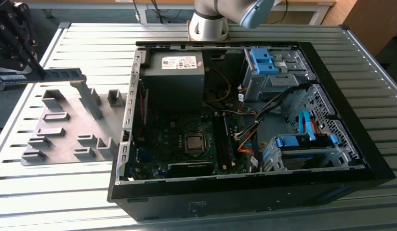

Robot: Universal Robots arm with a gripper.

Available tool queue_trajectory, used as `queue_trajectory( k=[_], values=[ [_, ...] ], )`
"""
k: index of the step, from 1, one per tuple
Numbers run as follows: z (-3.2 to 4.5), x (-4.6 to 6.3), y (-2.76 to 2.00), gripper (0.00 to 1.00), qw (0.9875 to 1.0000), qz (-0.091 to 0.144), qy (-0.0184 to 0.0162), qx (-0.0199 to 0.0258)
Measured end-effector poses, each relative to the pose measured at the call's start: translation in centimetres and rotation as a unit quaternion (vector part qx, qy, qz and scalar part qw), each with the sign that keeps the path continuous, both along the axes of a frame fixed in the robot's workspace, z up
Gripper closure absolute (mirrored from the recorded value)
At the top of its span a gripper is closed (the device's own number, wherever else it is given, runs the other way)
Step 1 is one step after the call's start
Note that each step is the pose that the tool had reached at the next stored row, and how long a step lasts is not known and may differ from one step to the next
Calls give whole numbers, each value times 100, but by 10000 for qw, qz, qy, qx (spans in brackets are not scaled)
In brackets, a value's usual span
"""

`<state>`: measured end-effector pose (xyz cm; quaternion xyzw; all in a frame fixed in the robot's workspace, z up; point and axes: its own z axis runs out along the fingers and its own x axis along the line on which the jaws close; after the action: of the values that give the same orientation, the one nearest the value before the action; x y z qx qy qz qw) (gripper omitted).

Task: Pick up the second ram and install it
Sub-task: 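Pick up the second ram and move it above second insertion slot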

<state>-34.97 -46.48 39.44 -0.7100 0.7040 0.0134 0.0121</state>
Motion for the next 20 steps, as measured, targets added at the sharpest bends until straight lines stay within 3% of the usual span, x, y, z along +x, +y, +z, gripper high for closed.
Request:
queue_trajectory(
  k=[20],
  values=[
    [-1, 154, 0, 86, 10000, 0, 0, 0]
  ],
)
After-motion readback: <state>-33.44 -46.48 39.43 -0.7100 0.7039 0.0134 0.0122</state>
